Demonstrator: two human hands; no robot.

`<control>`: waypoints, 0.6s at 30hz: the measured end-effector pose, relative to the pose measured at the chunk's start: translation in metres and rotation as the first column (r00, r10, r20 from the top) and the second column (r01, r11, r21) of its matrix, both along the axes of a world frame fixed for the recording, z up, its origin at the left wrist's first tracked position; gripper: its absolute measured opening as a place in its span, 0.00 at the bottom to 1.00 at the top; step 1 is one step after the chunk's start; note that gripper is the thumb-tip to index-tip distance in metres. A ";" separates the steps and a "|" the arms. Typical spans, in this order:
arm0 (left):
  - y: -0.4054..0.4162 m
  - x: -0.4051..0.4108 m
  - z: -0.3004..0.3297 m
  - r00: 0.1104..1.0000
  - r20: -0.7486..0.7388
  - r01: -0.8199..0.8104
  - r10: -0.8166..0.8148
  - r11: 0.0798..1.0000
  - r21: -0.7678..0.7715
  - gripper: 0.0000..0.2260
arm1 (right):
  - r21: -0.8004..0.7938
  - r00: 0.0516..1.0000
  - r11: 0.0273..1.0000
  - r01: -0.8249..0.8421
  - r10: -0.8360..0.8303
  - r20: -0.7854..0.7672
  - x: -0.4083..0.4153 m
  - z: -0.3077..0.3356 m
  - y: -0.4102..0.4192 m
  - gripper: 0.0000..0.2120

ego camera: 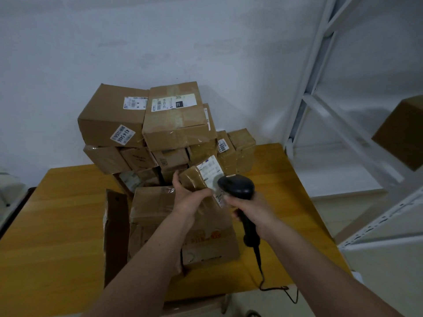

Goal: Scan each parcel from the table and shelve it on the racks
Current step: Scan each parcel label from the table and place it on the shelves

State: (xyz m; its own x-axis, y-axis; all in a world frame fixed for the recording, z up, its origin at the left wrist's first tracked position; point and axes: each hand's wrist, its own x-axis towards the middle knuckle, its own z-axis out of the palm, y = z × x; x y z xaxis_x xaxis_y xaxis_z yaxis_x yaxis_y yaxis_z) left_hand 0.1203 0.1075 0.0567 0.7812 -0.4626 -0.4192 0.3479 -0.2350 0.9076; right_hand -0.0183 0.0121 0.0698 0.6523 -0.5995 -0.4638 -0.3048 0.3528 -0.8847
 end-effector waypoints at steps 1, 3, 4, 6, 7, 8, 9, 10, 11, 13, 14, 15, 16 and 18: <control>0.002 0.004 0.000 1.000 -0.021 0.002 -0.002 1.000 0.008 0.54 | -0.032 1.000 0.999 -0.014 0.015 0.012 -0.001 0.006 -0.003 0.08; 0.005 0.012 -0.001 0.999 -0.048 0.010 -0.009 1.000 0.009 0.48 | -0.070 0.998 0.997 -0.026 0.029 0.048 -0.003 0.017 -0.007 0.08; 0.006 0.015 -0.001 0.998 -0.060 0.020 -0.020 1.000 0.004 0.43 | -0.089 0.998 0.996 -0.026 0.031 0.058 -0.004 0.022 -0.009 0.08; 0.009 0.019 0.000 0.997 -0.076 0.021 -0.022 1.000 -0.010 0.36 | -0.123 0.997 0.992 -0.034 0.042 0.062 -0.006 0.028 -0.009 0.09; 0.010 0.020 0.000 0.997 -0.082 0.009 -0.011 1.000 -0.023 0.36 | -0.131 0.997 0.990 -0.045 0.053 0.059 -0.007 0.030 -0.008 0.09; 0.011 0.022 0.000 0.996 -0.084 0.000 -0.003 0.999 -0.037 0.39 | -0.135 0.997 0.989 -0.054 0.062 0.055 -0.008 0.030 -0.006 0.09; 0.013 0.024 -0.001 0.997 -0.078 0.004 -0.007 0.999 -0.048 0.41 | -0.138 0.996 0.989 -0.061 0.068 0.049 -0.009 0.030 -0.004 0.09; 0.014 0.025 -0.001 0.998 -0.065 0.014 -0.018 0.999 -0.052 0.43 | -0.143 0.997 0.988 -0.065 0.072 0.042 -0.010 0.029 -0.001 0.08; 0.016 0.027 -0.002 0.998 -0.056 0.027 -0.030 0.998 -0.052 0.44 | -0.151 0.997 0.986 -0.067 0.073 0.035 -0.010 0.028 0.002 0.08; 0.019 0.029 -0.003 0.998 -0.045 0.039 -0.041 0.998 -0.052 0.46 | -0.169 0.997 0.984 -0.064 0.070 0.033 -0.011 0.027 0.007 0.08; 0.021 0.031 -0.004 0.998 -0.037 0.043 -0.045 0.998 -0.050 0.46 | -0.176 0.997 0.982 -0.066 0.074 0.037 -0.011 0.027 0.009 0.08; 0.022 0.032 -0.005 0.998 -0.027 0.049 -0.051 0.998 -0.047 0.46 | -0.184 0.996 0.980 -0.073 0.082 0.042 -0.011 0.027 0.011 0.08; 0.023 0.033 -0.006 0.998 -0.017 0.059 -0.060 0.997 -0.047 0.46 | -0.193 0.995 0.978 -0.079 0.089 0.046 -0.012 0.027 0.013 0.09; 0.024 0.036 -0.009 0.997 -0.004 0.082 -0.082 0.995 -0.048 0.47 | -0.213 0.995 0.974 -0.080 0.092 0.047 -0.013 0.027 0.018 0.10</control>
